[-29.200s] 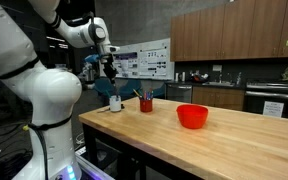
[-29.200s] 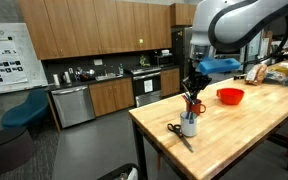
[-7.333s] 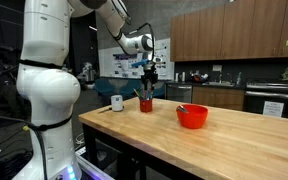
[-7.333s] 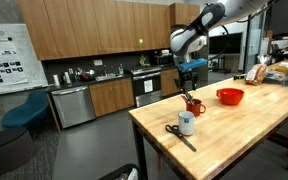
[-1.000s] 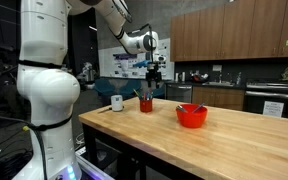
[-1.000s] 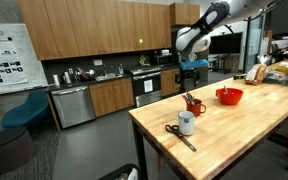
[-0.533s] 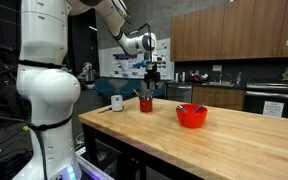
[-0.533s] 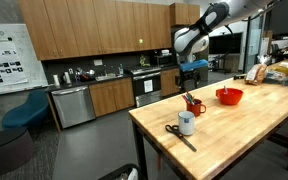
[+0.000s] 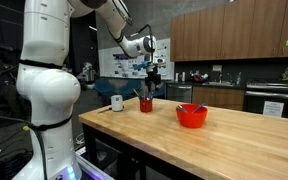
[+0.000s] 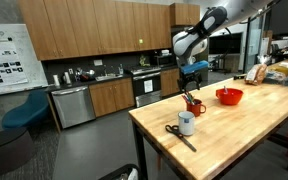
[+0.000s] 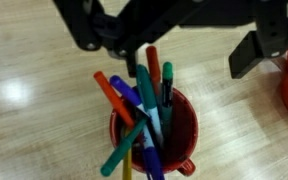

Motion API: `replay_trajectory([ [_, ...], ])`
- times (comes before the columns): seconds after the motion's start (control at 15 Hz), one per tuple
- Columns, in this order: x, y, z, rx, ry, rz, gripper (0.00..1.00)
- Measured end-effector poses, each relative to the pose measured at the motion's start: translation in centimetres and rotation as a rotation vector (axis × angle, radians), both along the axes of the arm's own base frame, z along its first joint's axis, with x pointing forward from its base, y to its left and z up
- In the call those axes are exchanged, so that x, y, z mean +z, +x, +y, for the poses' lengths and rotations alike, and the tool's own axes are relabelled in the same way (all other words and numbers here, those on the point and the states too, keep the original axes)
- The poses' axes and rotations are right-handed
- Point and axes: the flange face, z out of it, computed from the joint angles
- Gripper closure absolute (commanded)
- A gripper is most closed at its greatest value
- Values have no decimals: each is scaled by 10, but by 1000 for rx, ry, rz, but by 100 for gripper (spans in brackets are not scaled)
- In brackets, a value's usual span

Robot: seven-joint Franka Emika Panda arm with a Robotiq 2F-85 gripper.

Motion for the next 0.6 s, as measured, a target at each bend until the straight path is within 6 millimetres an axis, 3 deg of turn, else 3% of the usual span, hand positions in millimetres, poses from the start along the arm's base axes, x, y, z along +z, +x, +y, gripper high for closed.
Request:
replay_trajectory([
  [0.47,0,6,5,15,-10,0,94],
  [0.6,2,7,7,18,-11,-5,100],
])
